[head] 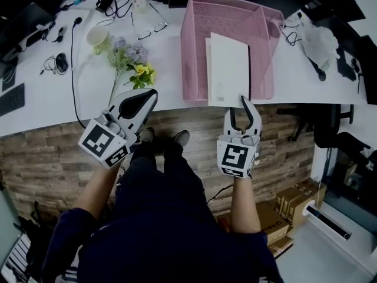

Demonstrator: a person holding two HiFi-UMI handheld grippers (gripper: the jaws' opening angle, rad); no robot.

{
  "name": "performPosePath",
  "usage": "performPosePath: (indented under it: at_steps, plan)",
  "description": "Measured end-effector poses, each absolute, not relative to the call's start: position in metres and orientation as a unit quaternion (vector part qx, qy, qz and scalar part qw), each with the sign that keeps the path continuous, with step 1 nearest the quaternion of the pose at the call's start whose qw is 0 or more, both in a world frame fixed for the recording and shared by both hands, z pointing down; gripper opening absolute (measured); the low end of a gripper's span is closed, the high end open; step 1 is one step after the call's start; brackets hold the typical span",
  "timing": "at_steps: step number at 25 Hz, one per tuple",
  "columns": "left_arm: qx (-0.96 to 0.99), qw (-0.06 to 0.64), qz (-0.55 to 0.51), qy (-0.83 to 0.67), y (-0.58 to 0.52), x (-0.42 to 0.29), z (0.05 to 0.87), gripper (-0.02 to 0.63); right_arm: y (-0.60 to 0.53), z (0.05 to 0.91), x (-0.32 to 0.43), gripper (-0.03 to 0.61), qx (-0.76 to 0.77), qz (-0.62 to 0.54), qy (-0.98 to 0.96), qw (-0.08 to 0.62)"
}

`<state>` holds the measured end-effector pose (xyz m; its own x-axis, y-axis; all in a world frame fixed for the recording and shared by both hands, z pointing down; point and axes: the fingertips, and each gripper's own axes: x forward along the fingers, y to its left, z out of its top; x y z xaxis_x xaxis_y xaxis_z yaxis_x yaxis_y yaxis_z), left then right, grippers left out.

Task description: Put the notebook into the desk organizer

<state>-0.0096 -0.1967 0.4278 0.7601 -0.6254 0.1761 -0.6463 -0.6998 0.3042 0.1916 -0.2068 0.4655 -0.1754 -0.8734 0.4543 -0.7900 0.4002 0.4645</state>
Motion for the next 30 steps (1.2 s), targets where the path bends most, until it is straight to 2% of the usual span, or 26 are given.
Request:
performPosePath:
  at_steps: [7,9,10,22,30]
  plan:
    - [0.924,0.177,0.029,-0.338,-0.195,-0.009,0.431,0.028,-0.203,0.47,0.187,0.176,0.537,-0.054,-0.768,0.344]
    - [0.925,0.177,0.029,-0.335,-0.193,-0.008,0.431,0.028,-0.201,0.473,0.185,0.25,0.533,-0.047,-0.77,0.346]
    - [0.926,0.177,0.03,-0.333,-0.193,-0.007,0.43,0.028,-0.2,0.474,0.184,0.264,0.532,-0.045,-0.771,0.348]
    - [0.929,0.176,0.038,-0.323,-0.178,-0.008,0.431,0.028,-0.183,0.481,0.18,0.319,0.544,-0.037,-0.762,0.349]
    - [0.933,0.167,0.04,-0.315,-0.171,-0.009,0.426,0.028,-0.173,0.474,0.179,0.322,0.555,-0.03,-0.761,0.334]
